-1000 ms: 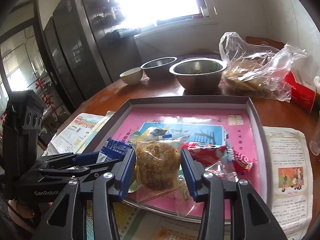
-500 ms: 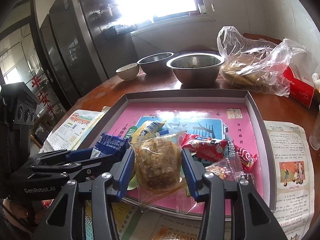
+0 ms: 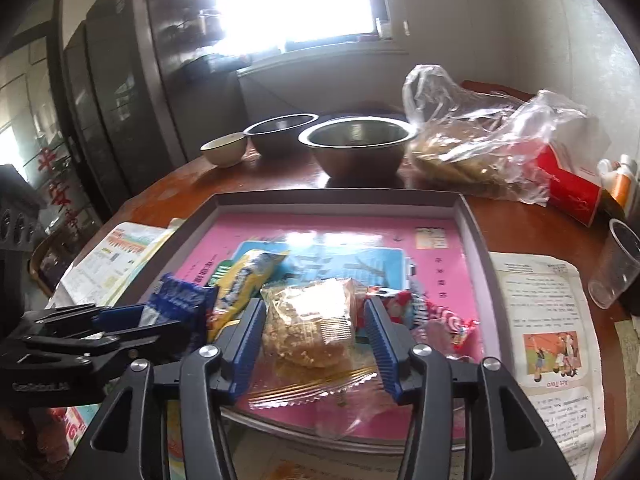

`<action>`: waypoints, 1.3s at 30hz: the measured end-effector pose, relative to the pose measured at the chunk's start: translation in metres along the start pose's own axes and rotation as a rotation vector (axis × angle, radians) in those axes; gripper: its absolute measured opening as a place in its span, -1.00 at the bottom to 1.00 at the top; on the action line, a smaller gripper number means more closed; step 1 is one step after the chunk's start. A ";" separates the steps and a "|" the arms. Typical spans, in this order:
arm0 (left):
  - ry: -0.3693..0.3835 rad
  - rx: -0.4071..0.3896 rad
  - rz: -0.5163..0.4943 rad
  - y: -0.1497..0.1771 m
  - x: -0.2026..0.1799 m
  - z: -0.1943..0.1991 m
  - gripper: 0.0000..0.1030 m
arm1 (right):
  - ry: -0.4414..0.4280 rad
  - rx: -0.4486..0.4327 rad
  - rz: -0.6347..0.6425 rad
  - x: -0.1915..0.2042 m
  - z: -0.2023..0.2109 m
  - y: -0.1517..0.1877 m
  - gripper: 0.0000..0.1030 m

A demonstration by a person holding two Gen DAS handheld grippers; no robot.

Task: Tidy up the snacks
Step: 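Lower the blue biscuit pack with the left tool while the right tool lowers the crisps bag into the tray, then open both tools to release the snacks inside the tray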

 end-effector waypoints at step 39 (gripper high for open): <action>0.007 -0.013 -0.015 -0.001 -0.010 0.017 0.32 | -0.022 -0.040 -0.042 -0.007 0.034 0.003 0.43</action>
Point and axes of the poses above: each gripper's, at about its wrist camera, not at the fingertips, and z roughly against the way its jaws point, x to its left, y to its underside, the point moved 9 cm from there along -z, roughly the way its jaws point, and after that the axes turned 9 degrees about y, right-handed, at the moved point
